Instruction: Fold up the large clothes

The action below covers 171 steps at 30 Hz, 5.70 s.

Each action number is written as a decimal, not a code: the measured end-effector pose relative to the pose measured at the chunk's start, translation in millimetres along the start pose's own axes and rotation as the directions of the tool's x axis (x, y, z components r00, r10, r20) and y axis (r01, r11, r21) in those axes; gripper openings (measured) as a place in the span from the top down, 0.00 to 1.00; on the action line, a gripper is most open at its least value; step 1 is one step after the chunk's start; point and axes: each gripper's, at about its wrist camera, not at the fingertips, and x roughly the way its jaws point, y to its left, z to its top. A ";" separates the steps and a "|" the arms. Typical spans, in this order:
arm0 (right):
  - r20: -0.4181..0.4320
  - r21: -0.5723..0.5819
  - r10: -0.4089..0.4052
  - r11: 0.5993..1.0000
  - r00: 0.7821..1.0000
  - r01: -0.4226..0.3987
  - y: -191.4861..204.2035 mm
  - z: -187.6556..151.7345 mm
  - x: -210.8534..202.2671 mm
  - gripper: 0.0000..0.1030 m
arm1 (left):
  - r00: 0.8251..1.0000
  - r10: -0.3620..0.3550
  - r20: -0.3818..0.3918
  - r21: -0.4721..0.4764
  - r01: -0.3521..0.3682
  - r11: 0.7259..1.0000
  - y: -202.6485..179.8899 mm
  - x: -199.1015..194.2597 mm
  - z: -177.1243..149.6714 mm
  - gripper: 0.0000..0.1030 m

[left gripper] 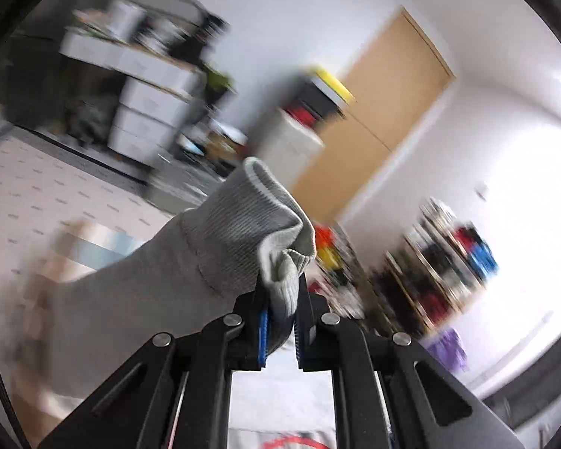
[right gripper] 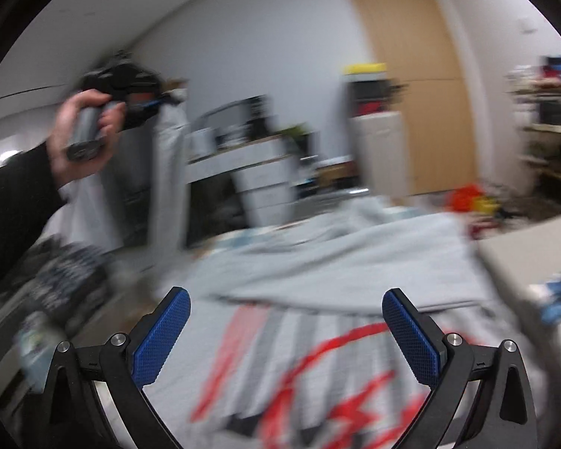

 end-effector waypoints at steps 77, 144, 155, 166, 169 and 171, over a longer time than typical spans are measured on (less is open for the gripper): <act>-0.108 0.051 -0.229 0.971 0.967 0.235 -57.6 -8.9 30.2 0.00 | 0.852 0.405 0.331 0.468 -0.521 0.714 19.8 -122.3 -190.4 0.01; 0.223 -0.735 -0.388 0.535 0.894 0.416 35.3 141.7 295.7 0.88 | 0.852 0.518 -0.077 0.468 -0.428 0.773 98.6 10.9 -120.6 0.01; 0.193 -0.702 -0.322 0.614 0.927 0.360 16.6 163.2 289.0 0.89 | 0.860 0.510 -0.029 0.539 -0.416 0.733 74.6 187.7 2.8 0.01; 0.140 -0.683 -0.230 0.682 0.963 0.262 -20.6 171.9 296.8 0.88 | 0.924 0.378 0.054 0.666 -0.316 0.676 58.4 256.9 8.8 0.01; 0.145 -0.704 -0.217 0.663 0.965 0.254 -18.2 165.0 291.3 0.88 | 0.913 0.401 0.074 0.705 -0.332 0.627 52.1 260.7 1.2 0.36; 0.139 -0.710 -0.214 0.659 0.967 0.248 -14.9 161.2 290.4 0.88 | 0.913 0.407 0.038 0.682 -0.321 0.657 51.9 260.1 4.9 0.91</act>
